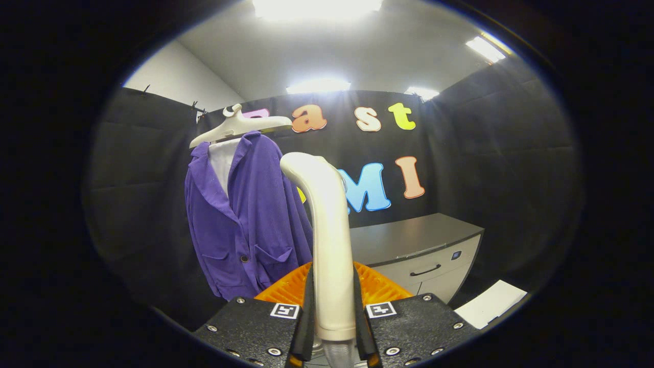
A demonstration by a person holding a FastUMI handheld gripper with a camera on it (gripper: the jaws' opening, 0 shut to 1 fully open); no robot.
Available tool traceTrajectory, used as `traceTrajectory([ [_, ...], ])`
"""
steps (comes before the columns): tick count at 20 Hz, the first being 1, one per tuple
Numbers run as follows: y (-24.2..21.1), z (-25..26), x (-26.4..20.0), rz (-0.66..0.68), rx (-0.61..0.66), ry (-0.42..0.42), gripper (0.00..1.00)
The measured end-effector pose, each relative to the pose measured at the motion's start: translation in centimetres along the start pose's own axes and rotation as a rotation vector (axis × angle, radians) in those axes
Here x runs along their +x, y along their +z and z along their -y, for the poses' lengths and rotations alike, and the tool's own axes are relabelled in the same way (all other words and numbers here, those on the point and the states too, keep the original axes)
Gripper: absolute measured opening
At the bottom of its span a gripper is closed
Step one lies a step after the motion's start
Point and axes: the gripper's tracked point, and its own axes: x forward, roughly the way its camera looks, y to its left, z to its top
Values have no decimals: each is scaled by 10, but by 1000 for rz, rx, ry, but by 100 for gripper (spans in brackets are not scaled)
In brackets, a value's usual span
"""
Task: Iron the clothes twice with a garment steamer, once on the left side and once on the right side.
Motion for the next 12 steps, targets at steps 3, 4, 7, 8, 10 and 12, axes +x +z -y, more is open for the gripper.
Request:
traceTrajectory([
  [3,0,-6,-2,0,-3,-8,33],
  [4,1,-9,-2,-3,-3,-9,33],
  [7,4,-10,-4,1,11,-16,33],
  [8,4,-9,-5,4,14,-18,33],
  [10,6,-9,-6,6,11,-22,33],
  [12,3,-6,-5,-5,16,-24,33],
])
